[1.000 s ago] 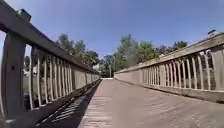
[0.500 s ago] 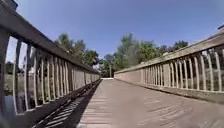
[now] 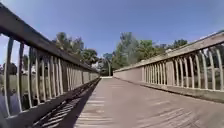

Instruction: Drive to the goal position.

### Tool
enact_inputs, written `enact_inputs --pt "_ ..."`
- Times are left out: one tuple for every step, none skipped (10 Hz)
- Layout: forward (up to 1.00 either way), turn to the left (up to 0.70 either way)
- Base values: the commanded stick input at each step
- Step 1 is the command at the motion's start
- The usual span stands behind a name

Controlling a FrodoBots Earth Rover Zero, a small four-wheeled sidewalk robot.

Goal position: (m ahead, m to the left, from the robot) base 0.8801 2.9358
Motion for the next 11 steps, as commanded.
enact_inputs --pt "0.45 0.02" --pt "0.45 0.02" --pt "0.45 0.16" --pt "0.45 0.27" --pt "0.45 0.27" --pt "0.45 0.13" --pt "0.45 0.02" --pt "0.45 0.02" --pt "0.45 0.02" --pt "0.45 0.02" --pt "0.45 0.19"
